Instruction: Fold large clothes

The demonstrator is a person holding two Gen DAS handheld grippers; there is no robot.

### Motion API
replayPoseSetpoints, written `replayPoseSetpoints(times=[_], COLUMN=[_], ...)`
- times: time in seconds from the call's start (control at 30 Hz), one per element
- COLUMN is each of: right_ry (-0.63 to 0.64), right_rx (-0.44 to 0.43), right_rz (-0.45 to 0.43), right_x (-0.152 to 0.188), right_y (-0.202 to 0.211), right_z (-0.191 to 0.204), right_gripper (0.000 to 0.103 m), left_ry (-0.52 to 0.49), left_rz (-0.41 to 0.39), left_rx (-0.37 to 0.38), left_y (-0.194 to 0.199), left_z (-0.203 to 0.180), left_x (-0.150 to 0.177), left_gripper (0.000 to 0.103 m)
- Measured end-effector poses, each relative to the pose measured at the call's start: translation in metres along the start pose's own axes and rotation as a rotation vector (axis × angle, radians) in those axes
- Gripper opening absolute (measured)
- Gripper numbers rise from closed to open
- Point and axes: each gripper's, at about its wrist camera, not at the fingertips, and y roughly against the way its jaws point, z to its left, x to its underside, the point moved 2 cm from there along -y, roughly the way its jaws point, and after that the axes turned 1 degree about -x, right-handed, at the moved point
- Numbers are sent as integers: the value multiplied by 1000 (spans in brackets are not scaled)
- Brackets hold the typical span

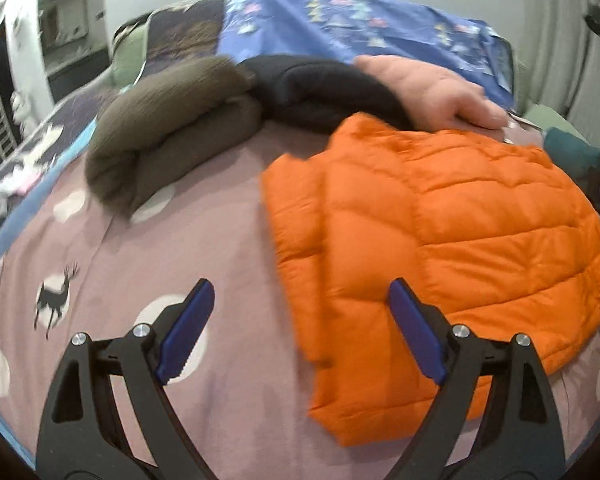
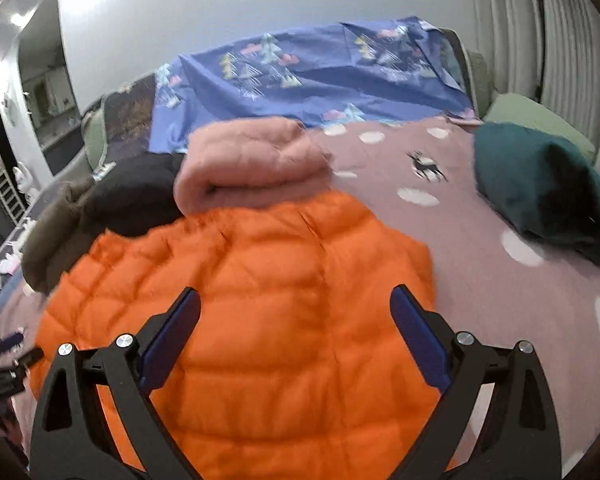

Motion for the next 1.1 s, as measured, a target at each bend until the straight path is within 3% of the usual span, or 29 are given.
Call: replayPoseSetpoints(times=[0.13, 0.2, 0.23, 0.4, 0.57, 0.67, 0.77, 0.83, 0.97, 1.1], right_ry=[19, 42, 43, 59, 23, -11, 30, 61, 80, 97], right_rx=[35, 147, 152, 161, 137, 69, 64, 89, 109, 136], right_rz=[21, 124, 134, 117, 128, 72, 51, 70, 243, 216], right_x=[-5, 12, 19, 27, 15, -8, -26, -30, 0, 5], right_y=[-37, -81, -90, -96, -84, -66, -66, -78, -147, -155], right_z=[3, -6, -7, -7, -10, 1, 20, 30, 32, 35], right_gripper=[96, 96, 98, 100, 100, 100, 100, 100, 102, 102], left_ry=[37, 40, 44, 58, 161, 196, 226, 221, 233, 241], left_rz=[39, 58, 64, 85, 91, 80, 66, 72, 123, 107], left_rx=[26, 20, 21, 9, 108, 199, 286, 314, 352, 400], left_y=[-13, -21, -25, -43, -38, -33, -33, -40, -62, -67], left_z=[17, 21, 22, 26, 44, 46, 42, 36, 29, 30], left_x=[7, 11, 13, 22, 21, 15, 6, 2, 6, 4], left_gripper=[91, 91, 92, 94, 93, 92, 92, 92, 93, 93])
